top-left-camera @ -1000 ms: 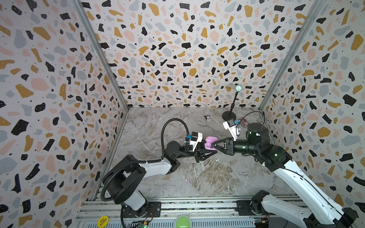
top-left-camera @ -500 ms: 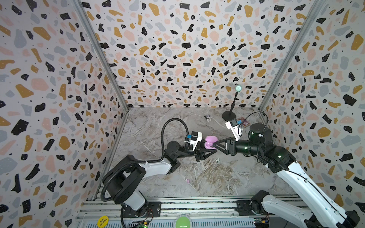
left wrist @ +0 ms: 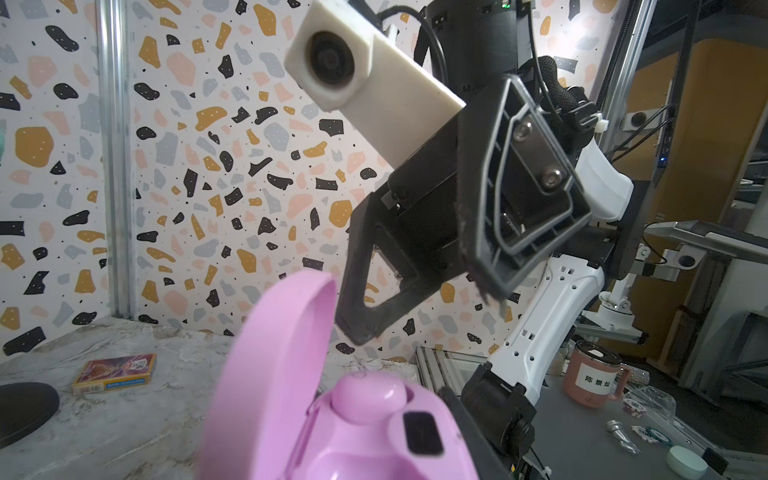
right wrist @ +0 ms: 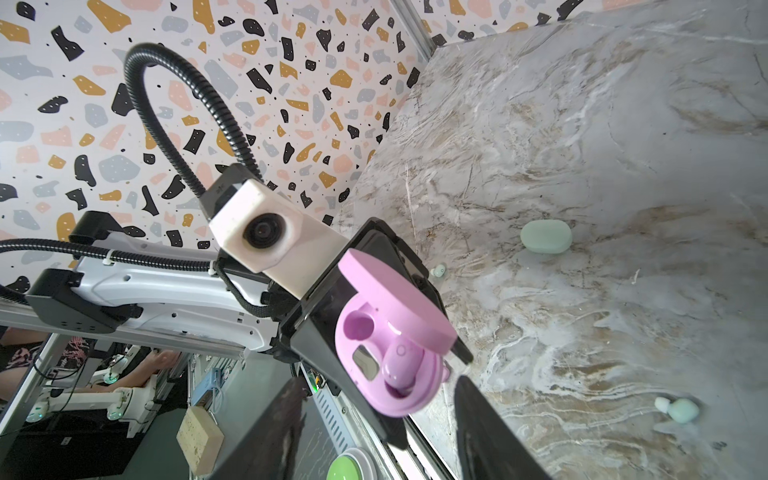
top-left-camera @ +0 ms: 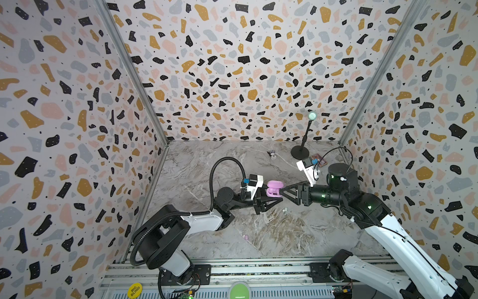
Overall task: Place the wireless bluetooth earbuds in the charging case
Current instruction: 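Press the pink earbud into a slot of the open case with the right gripper, then release the earbud and move the right gripper down toward the second pink earbud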
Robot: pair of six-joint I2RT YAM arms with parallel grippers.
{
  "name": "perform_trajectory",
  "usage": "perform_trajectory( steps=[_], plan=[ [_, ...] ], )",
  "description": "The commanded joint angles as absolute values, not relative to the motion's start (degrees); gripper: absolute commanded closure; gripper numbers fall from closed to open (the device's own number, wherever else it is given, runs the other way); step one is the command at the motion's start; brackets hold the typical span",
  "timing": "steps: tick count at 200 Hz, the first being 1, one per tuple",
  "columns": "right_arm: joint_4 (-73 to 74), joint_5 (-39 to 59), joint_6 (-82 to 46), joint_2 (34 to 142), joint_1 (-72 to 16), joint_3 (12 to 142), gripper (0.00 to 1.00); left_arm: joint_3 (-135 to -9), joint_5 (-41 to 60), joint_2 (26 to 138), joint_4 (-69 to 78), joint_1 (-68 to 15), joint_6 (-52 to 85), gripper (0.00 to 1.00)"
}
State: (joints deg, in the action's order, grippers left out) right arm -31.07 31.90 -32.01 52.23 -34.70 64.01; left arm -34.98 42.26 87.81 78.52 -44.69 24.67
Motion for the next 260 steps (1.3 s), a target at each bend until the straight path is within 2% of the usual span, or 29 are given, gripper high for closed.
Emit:
perform_trajectory(
  steps=[1, 49, 95, 135, 190, 260],
  plan=[
    [-33.4, 31.5, -32.3, 49.2, -35.5, 65.0, 0.35, -33.0, 39.7, 85.2, 83.0, -43.0, 23.8, 1.00],
    [-34.6, 28.7, -32.9, 46.8, -40.0, 59.3, 0.30, -29.0, 36.3, 81.0, 79.6, -37.8, 23.5, 1.00],
    [-28.1, 17.2, -34.1, 49.3, -53.2, 48.5, 0.30, -29.3, 34.8, 75.9, 70.0, -31.9, 19.0, 1.00],
    [-20.2, 5.1, -33.1, 62.4, -64.8, 44.5, 0.30, -31.1, 34.9, 75.2, 67.6, -27.3, 17.9, 1.00],
    [-16.7, -7.1, -30.4, 81.6, -71.1, 50.6, 0.31, -34.1, 36.8, 77.9, 67.2, -23.0, 18.1, 1.00],
    [-20.1, -11.0, -27.6, 97.7, -75.7, 60.3, 0.31, -35.9, 39.5, 80.8, 70.5, -20.0, 20.8, 1.00]
  ],
)
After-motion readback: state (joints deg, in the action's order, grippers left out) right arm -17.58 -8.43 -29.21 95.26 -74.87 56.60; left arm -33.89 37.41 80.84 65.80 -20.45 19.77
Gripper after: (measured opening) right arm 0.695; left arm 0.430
